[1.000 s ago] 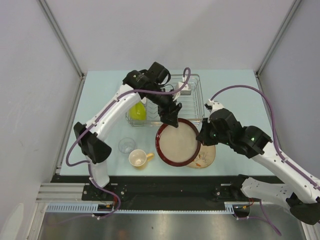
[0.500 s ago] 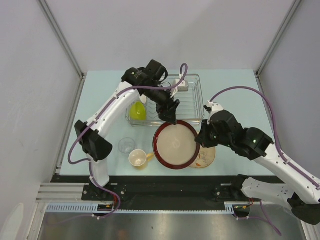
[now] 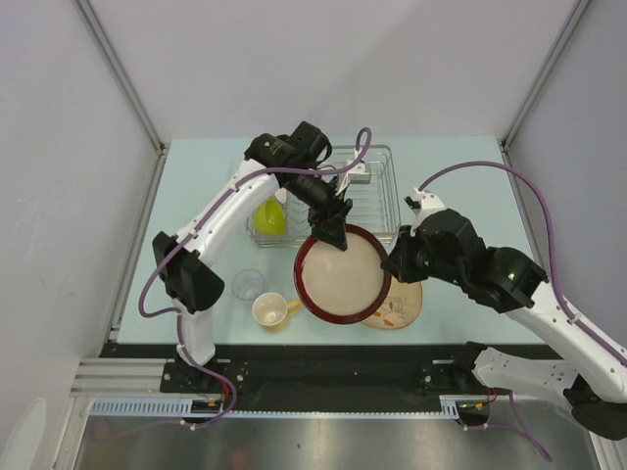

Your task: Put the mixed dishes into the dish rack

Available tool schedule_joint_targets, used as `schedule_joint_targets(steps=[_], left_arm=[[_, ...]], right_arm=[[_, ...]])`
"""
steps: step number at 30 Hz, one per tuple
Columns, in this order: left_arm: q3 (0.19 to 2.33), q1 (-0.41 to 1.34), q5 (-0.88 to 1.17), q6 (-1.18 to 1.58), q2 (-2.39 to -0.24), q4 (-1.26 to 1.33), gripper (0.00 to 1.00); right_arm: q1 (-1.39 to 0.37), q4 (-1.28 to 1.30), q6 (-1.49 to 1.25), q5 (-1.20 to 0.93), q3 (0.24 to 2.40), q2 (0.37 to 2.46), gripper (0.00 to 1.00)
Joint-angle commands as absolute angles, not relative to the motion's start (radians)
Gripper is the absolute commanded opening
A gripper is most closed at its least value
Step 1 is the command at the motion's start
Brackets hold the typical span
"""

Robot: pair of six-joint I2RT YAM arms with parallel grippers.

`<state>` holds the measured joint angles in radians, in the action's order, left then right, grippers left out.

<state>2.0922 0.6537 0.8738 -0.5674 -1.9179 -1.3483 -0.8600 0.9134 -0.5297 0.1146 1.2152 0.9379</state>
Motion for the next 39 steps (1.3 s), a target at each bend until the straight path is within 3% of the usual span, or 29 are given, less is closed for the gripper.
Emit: schedule_joint_targets(steps=[1, 4, 7, 10, 17, 20, 24, 27, 33, 37, 39], left_arm=[[2.092, 0.676, 0.939, -0.609, -1.919, -1.408, 0.73], [2.091, 0.689, 0.951, -0.624, -1.919, -1.425, 0.67], [2.108, 0.695, 0.962, -0.653, -1.931, -1.466, 0.36], [2.089, 0.695, 0.945, -0.664, -1.925, -1.466, 0.24], [2.08, 0.695, 0.917, -0.67, -1.916, -1.465, 0.14], [2.088, 0.695, 0.885, -0.67, -1.917, -1.466, 0.0], [2.097, 0.689, 0.821, -0.664, -1.908, -1.466, 0.0], [2.134, 0.673, 0.761, -0.64, -1.919, -1.465, 0.0], [2.186, 0.643, 0.646, -0.595, -1.901, -1.412, 0.0], [2.16, 0.64, 0.572, -0.568, -1.861, -1.345, 0.0], [2.149, 0.64, 0.511, -0.557, -1.838, -1.301, 0.0]], right_arm=[[-0.865, 0.752, -0.549, 0.1, 1.304, 0.91, 0.0], [-0.864, 0.741, -0.543, 0.1, 1.308, 0.922, 0.0], [-0.864, 0.739, -0.537, 0.101, 1.31, 0.933, 0.0], [-0.864, 0.747, -0.528, 0.117, 1.31, 0.934, 0.0], [-0.858, 0.753, -0.502, 0.186, 1.308, 0.937, 0.0], [-0.851, 0.755, -0.495, 0.232, 1.308, 0.962, 0.0], [-0.841, 0.75, -0.485, 0.282, 1.307, 0.991, 0.0], [-0.831, 0.742, -0.482, 0.316, 1.307, 1.008, 0.08], [-0.801, 0.745, -0.482, 0.357, 1.301, 1.006, 0.11], [-0.772, 0.756, -0.485, 0.37, 1.296, 0.999, 0.44], [-0.756, 0.77, -0.486, 0.374, 1.295, 0.997, 0.54]])
